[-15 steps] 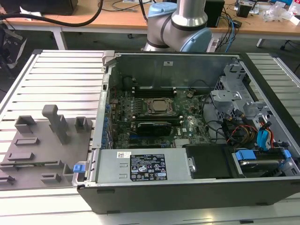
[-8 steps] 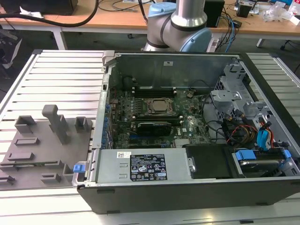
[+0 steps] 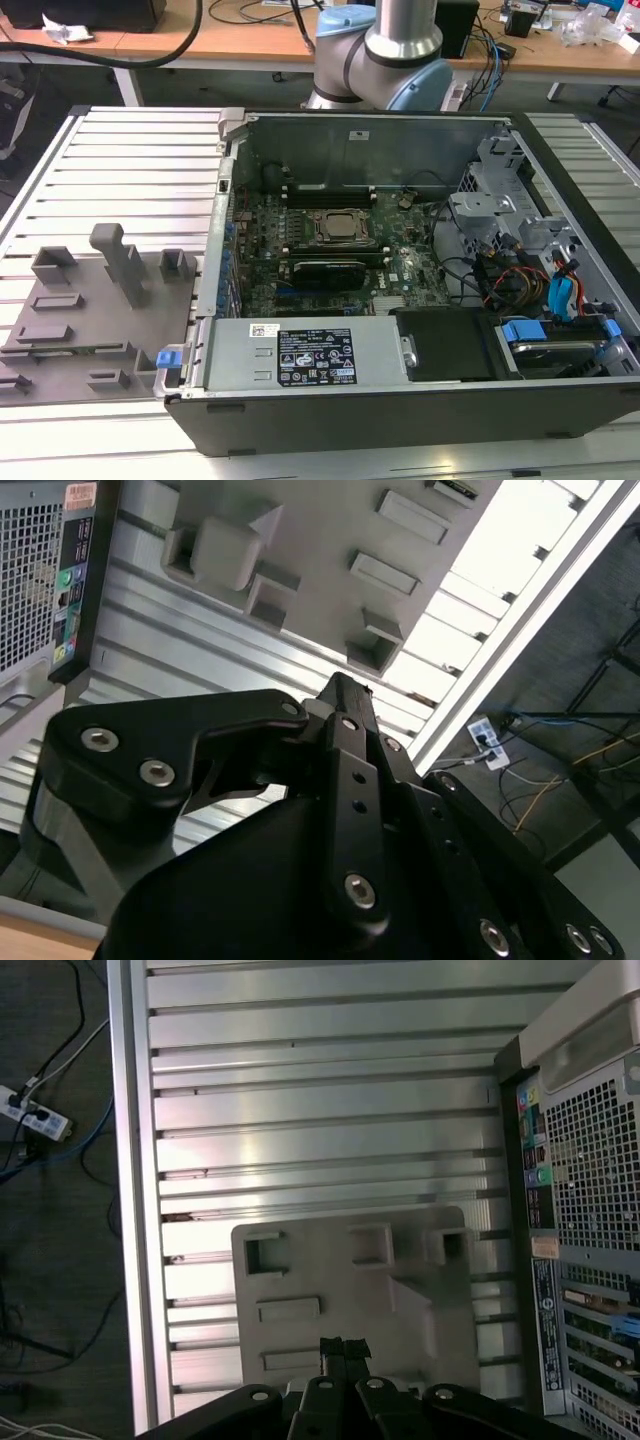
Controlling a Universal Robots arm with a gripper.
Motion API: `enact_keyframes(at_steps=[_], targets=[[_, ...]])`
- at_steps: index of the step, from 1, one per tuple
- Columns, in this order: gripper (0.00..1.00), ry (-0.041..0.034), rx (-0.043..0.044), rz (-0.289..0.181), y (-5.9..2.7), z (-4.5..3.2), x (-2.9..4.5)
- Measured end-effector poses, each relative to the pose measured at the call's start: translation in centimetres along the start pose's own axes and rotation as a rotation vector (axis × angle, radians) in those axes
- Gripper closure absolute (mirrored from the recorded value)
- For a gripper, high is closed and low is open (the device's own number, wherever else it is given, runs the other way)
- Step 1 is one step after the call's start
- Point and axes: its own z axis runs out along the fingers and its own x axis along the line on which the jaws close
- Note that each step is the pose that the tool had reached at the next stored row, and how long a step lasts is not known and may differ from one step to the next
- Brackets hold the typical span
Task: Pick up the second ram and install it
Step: 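Reach for the second ram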
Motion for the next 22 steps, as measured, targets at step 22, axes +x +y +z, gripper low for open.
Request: enact_keyframes(at_steps=[22], targets=[[0.89,0.0000,0.0000,0.000,-5.74,-0.13,-0.59]])
